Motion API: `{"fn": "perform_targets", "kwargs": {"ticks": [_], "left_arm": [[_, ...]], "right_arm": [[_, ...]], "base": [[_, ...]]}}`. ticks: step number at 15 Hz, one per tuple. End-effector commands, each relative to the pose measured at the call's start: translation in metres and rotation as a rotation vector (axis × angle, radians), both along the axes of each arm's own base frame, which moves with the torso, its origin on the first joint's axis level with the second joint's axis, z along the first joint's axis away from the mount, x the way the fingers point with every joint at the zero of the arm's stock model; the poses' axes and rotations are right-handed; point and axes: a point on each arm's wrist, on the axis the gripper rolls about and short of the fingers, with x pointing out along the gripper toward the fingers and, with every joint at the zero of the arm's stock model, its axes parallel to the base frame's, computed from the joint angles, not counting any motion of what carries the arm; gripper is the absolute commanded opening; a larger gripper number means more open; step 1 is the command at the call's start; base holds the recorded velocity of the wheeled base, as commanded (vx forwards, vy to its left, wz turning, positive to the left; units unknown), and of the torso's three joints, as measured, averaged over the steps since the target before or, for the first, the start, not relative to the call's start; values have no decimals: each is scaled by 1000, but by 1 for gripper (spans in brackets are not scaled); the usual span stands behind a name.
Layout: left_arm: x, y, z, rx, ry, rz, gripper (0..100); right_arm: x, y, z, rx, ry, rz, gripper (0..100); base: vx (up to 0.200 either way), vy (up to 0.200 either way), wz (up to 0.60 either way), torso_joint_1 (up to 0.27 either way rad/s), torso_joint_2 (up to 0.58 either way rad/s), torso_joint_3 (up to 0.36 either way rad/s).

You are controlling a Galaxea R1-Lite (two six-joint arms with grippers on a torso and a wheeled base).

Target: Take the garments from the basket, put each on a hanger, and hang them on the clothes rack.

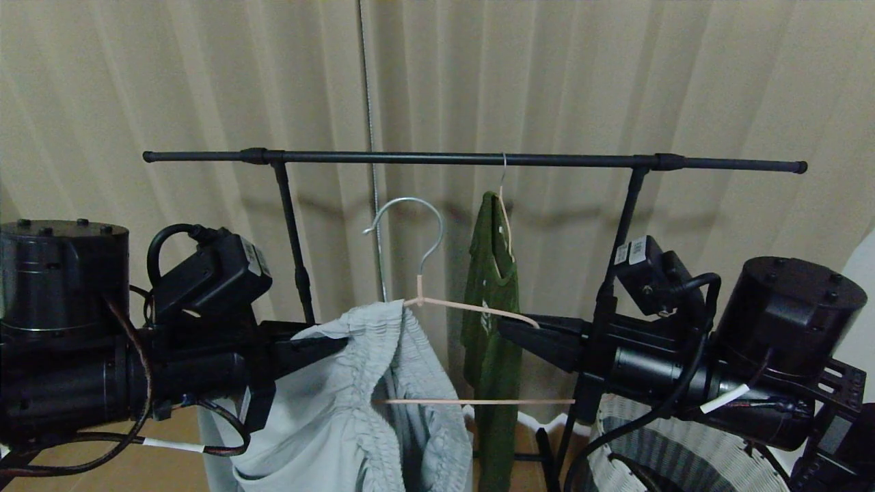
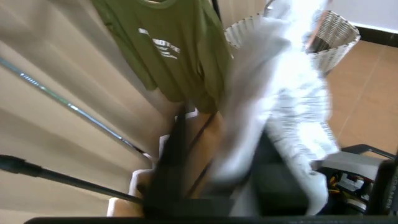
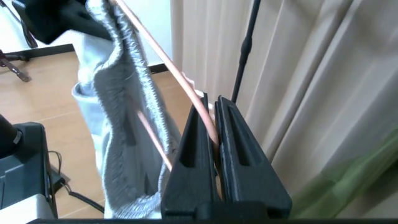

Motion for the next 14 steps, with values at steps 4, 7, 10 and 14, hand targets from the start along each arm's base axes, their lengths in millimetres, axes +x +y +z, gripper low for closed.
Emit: {"fn": "perform_targets", "kwargs": {"ticks": [4, 7, 10, 14], "left_arm": [[-2, 2, -1, 0, 2, 6, 0], [-5, 3, -3, 2, 9, 10, 0], [-5, 12, 0, -5, -1, 50, 0], [-1, 28, 5, -14, -20, 132, 0]], "right_arm": [[-1, 0, 1, 3, -3, 0, 0], [-1, -1, -1, -4, -1, -4, 100], [1, -5, -2, -9, 0, -27, 100], [6, -22, -8, -74, -55, -83, 100]], "base": [[0, 0, 0, 0, 0, 0], [0, 0, 0, 0, 0, 0], [0, 0, 0, 0, 0, 0], [0, 0, 0, 0, 0, 0]]}}
